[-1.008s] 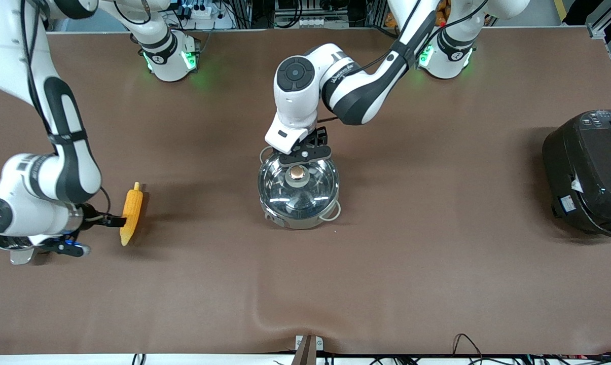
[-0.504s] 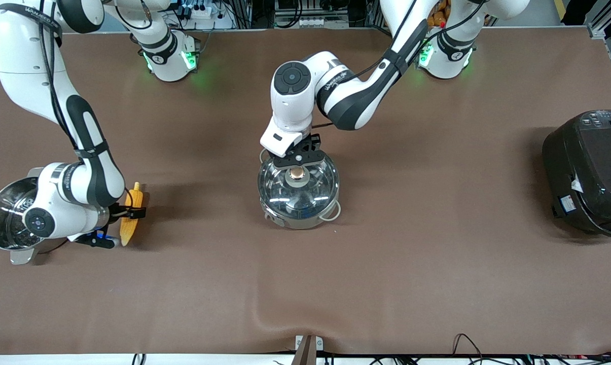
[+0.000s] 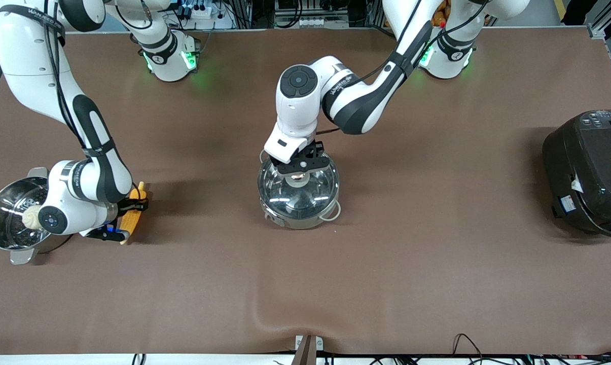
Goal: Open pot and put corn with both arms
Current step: 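Grasp the lid knob with the left gripper while the right gripper grasps the corn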
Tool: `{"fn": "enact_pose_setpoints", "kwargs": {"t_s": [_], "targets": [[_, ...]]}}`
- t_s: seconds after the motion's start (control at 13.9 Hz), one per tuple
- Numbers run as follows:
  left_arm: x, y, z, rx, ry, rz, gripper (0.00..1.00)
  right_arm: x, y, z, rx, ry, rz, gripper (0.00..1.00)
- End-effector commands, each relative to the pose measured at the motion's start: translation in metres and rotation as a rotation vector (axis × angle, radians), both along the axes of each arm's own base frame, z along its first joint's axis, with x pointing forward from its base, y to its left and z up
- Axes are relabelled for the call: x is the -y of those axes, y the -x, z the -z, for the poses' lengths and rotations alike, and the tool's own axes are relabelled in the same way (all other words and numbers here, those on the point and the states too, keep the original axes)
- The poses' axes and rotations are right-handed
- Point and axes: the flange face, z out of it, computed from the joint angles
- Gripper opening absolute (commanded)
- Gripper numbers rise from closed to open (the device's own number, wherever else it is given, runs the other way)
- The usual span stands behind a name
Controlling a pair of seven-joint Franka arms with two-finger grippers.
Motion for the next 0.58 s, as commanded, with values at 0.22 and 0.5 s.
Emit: {"fn": "enact_pose_setpoints", "kwargs": {"t_s": [0.22,0.5], "targets": [[0.008,-0.007,0.005,0.052,0.021,0.007,0.65,-0.004,-0.012,-0.08,0.125,-0.029,-0.117,0.0],[0.0,-0.017,0.012,0.061,0.008,-0.001,0.64,-0.022,-0.028,-0.153,0.164,-0.049,-0.221,0.0]]}}
